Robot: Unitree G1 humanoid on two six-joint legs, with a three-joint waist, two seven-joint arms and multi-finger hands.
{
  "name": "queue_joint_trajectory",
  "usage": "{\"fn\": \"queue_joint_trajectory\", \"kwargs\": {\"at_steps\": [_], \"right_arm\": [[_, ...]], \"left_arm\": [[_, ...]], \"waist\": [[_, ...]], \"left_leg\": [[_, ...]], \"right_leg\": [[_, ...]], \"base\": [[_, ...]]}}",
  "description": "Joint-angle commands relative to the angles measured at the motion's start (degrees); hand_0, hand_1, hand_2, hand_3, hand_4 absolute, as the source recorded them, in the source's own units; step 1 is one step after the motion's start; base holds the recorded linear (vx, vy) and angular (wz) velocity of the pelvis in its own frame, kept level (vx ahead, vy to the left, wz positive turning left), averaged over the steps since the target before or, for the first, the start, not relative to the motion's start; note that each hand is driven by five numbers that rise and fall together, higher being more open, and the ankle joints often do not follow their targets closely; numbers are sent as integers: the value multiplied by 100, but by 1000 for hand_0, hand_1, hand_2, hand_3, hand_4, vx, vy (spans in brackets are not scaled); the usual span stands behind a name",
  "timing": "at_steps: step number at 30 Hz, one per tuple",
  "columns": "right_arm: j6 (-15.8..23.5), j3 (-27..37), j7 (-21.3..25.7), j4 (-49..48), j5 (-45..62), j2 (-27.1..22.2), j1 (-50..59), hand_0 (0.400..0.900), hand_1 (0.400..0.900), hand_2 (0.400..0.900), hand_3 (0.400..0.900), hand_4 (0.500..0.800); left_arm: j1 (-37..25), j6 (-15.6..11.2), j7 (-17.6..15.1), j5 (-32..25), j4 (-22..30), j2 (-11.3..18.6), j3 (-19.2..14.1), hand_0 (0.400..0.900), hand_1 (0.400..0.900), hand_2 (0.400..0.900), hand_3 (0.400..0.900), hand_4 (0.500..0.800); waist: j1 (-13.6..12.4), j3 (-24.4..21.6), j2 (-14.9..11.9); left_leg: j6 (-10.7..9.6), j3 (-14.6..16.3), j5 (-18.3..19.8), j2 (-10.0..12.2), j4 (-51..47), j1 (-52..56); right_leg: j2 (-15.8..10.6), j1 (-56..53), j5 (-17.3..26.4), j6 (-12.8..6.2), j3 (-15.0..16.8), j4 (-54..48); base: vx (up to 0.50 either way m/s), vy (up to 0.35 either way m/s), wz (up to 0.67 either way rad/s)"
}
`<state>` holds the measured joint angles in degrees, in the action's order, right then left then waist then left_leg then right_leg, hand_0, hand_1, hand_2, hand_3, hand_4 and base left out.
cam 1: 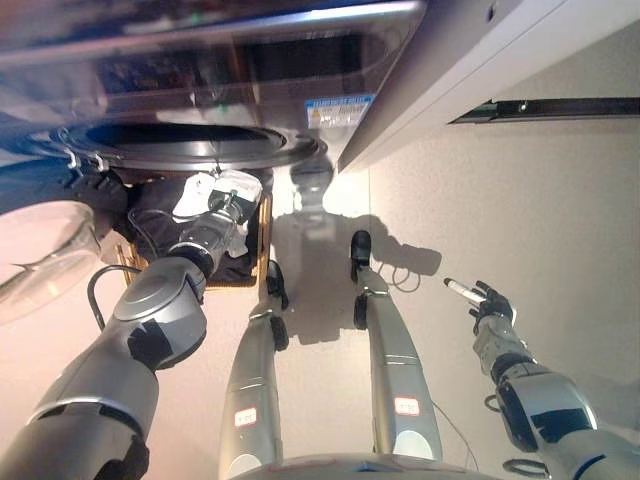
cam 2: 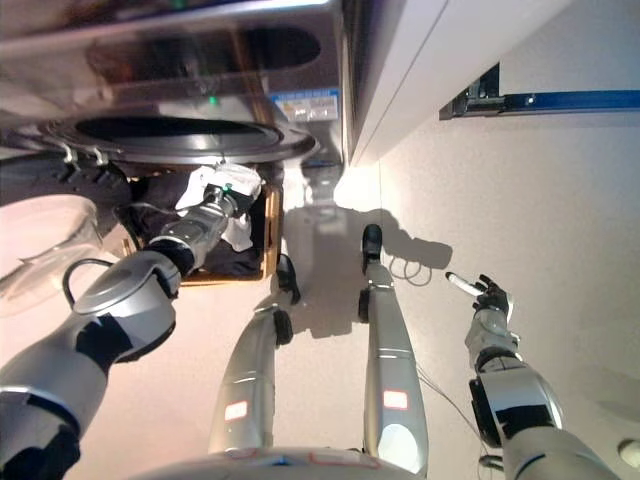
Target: Put the clothes in the basket into the washing machine.
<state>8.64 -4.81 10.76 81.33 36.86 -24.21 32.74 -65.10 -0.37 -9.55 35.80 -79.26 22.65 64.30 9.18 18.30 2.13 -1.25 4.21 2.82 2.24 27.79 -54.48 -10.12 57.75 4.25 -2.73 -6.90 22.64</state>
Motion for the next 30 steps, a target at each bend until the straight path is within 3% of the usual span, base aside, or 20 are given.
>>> {"fn": "queue_joint_trajectory", "kwargs": {"at_steps": [1, 2, 11, 19, 21, 22, 23, 30], "right_arm": [[42, -101, 53, 372, 331, -409, -216, 900, 900, 900, 900, 800], [50, -115, 49, 384, 379, -430, -172, 900, 900, 900, 900, 800], [57, -246, -38, 568, 903, -761, 201, 900, 900, 900, 900, 800], [129, -127, -80, 600, 1274, -863, 41, 900, 900, 900, 900, 800], [117, -141, -101, 607, 1337, -851, 45, 900, 900, 900, 900, 800], [119, -151, -117, 608, 1362, -837, 36, 900, 900, 900, 900, 800], [122, -154, -110, 614, 1370, -806, 10, 900, 900, 900, 900, 800], [223, -230, -128, 632, 1412, -855, 73, 900, 900, 900, 900, 800]], "left_arm": [[-298, 2, 30, 419, -233, 106, -2, 900, 900, 900, 900, 800], [-308, -14, 96, 456, -249, 135, 70, 900, 900, 900, 900, 800], [-1009, -130, 377, 762, -17, 611, 765, 900, 900, 900, 900, 800], [-1246, -110, 335, 692, 20, 611, 775, 900, 900, 900, 900, 800], [-1257, -100, 366, 677, 12, 558, 761, 802, 802, 802, 802, 741], [-1257, -103, 395, 666, 9, 499, 763, 512, 512, 512, 512, 567], [-1296, -112, 372, 653, 41, 453, 775, 400, 400, 400, 400, 500], [-1367, -95, 241, 423, 58, 175, 566, 400, 400, 400, 400, 500]], "waist": [[-124, -213, 75], [-150, -246, 85], [-240, -199, -65], [-275, -141, -151], [-282, -149, -167], [-279, -161, -177], [-275, -167, -174], [-311, -336, -162]], "left_leg": [[-355, -146, 65, 223, 77, -302], [-377, -161, 281, 248, 179, -306], [-229, -189, 614, 113, 1069, -1304], [-43, -135, 816, -107, 1431, -1756], [-12, -144, 830, -140, 1458, -1807], [2, -145, 831, -159, 1438, -1811], [10, -143, 827, -178, 1410, -1794], [35, -167, 815, -254, 1232, -1631]], "right_leg": [[-35, 41, -131, -209, -130, 355], [-11, 49, -327, -258, -101, 469], [-139, 893, -579, -229, -97, 1245], [-270, 1308, -702, -233, 56, 1566], [-285, 1328, -698, -242, 82, 1544], [-300, 1312, -689, -251, 94, 1512], [-313, 1302, -684, -257, 101, 1492], [-301, 1184, -628, -248, 130, 1286]], "base": [[112, 38, -1], [110, 34, -4], [12, 40, 7], [17, 75, 5], [34, 70, 0], [41, 69, 1], [37, 57, 2], [14, 29, 1]]}}
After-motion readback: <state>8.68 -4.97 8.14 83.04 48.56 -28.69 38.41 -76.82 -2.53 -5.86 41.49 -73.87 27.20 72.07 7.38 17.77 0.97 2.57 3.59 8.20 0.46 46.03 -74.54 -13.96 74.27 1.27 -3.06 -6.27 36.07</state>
